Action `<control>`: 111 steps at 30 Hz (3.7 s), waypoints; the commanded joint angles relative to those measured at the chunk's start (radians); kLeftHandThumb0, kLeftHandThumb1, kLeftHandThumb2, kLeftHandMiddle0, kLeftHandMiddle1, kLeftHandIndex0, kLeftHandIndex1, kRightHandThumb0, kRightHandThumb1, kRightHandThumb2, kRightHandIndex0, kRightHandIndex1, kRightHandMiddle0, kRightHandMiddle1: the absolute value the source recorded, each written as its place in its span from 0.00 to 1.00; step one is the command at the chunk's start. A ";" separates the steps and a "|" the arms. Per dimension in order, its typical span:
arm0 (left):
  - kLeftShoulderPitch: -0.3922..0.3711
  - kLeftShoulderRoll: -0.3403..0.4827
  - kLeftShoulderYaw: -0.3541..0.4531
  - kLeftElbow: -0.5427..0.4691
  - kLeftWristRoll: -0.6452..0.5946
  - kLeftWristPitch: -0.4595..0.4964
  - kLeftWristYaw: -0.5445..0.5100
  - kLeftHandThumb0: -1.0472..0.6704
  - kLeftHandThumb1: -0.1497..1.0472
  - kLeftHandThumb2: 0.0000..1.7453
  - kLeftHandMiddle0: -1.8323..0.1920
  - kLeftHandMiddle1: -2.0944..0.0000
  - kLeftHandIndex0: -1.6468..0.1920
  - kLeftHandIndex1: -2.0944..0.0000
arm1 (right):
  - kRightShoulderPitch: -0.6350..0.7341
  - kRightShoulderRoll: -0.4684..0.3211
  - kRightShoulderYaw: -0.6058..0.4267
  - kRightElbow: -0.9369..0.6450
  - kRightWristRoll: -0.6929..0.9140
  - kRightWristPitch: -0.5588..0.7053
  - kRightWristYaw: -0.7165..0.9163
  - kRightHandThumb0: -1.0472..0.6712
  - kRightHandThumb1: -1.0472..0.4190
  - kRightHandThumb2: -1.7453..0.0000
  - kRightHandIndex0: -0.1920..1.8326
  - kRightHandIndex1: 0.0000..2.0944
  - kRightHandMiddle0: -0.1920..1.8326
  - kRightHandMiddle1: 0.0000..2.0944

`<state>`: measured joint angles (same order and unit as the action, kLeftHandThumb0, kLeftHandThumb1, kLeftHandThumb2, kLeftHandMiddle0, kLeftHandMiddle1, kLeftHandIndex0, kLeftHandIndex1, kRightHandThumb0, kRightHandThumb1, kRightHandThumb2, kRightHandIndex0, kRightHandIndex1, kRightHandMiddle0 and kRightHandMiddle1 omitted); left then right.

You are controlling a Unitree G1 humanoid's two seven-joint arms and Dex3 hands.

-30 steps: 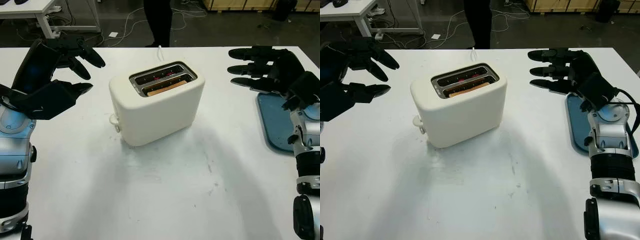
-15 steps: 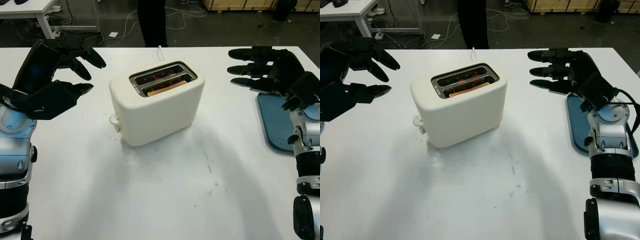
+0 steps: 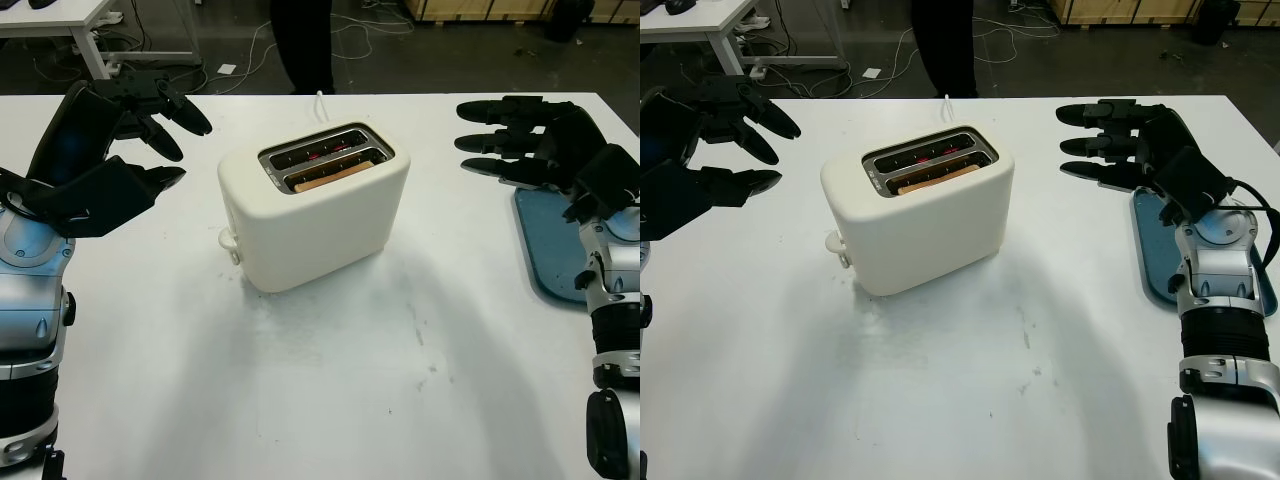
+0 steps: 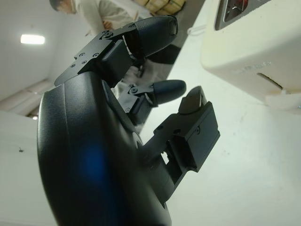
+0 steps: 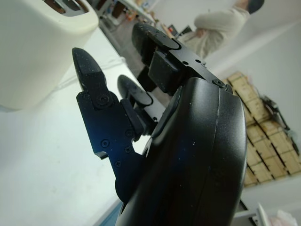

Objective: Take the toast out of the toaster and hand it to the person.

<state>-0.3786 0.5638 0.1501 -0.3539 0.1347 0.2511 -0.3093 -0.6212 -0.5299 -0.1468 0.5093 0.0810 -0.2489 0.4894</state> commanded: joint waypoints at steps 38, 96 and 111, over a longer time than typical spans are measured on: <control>-0.003 0.008 0.008 0.021 -0.004 -0.033 0.001 0.86 0.64 0.23 0.54 0.43 0.52 0.53 | -0.002 0.003 -0.002 -0.002 0.008 -0.010 0.004 0.44 0.19 1.00 0.55 0.00 0.50 0.00; -0.010 0.010 0.001 0.019 0.004 -0.025 -0.001 0.88 0.62 0.27 0.54 0.44 0.51 0.54 | 0.003 0.000 0.000 -0.007 -0.002 -0.001 -0.003 0.41 0.19 1.00 0.55 0.00 0.50 0.00; -0.009 0.011 0.002 0.019 0.004 -0.027 -0.001 0.87 0.62 0.27 0.54 0.44 0.51 0.54 | 0.001 0.008 -0.003 0.000 0.008 -0.008 -0.003 0.42 0.20 1.00 0.56 0.00 0.51 0.00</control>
<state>-0.3794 0.5680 0.1514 -0.3284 0.1349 0.2211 -0.3100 -0.6202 -0.5293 -0.1471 0.5100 0.0781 -0.2518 0.4869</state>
